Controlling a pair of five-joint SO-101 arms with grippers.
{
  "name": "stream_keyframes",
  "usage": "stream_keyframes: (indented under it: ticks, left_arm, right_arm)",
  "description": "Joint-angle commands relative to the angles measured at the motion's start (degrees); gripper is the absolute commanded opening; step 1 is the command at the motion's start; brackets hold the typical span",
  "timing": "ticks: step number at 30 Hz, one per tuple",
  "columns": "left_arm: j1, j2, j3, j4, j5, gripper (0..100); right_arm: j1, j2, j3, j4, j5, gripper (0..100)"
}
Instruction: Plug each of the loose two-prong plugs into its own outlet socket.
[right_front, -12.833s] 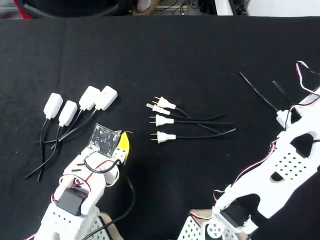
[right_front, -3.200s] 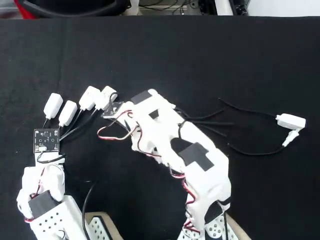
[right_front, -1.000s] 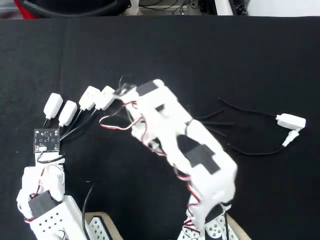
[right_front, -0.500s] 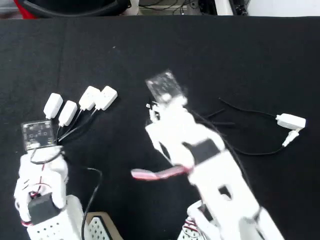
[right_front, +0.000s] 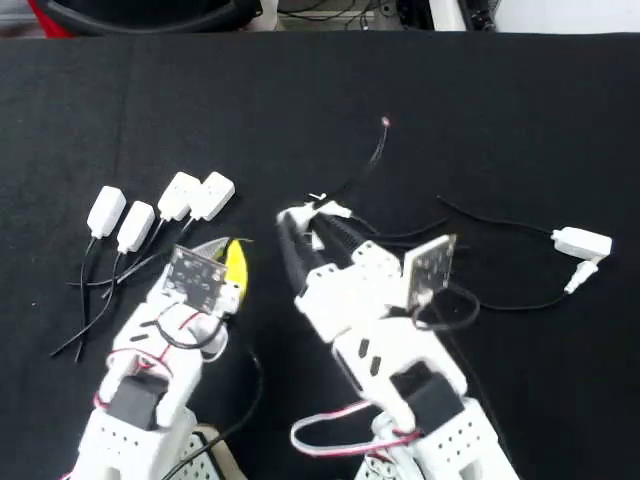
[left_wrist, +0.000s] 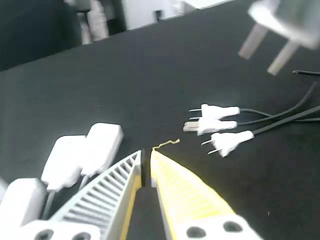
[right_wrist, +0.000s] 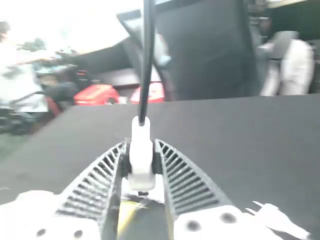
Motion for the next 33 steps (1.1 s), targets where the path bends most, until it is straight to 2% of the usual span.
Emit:
stream_keyframes:
  ticks: [1,9,15,23,29,33]
  left_arm:
    - [2.07,-0.09,4.09,-10.81,0.88,5]
    - [2.33,-0.18,3.82,-10.29,0.88,5]
    - [1.8,-0.18,3.56,-10.37,0.97,5]
    - [-3.47,-0.18,1.98,-10.37,1.05,5]
    - [-3.74,-0.18,2.77,-10.02,0.97,5]
    - [-5.58,-0.18,3.38,-7.21,0.53,5]
  right_arm:
    - [-6.68,-5.58,0.84,2.2,-3.6,1.2]
    - [-15.3,-7.25,1.1,7.82,-3.78,1.2]
    - [-18.81,-7.25,0.48,10.99,-3.16,1.2]
    - [-18.99,-7.25,-4.26,20.22,-1.58,1.2]
    - [-18.55,-7.16,-4.62,20.92,0.53,1.2]
    - [-11.52,-7.16,-6.29,20.92,3.6,1.2]
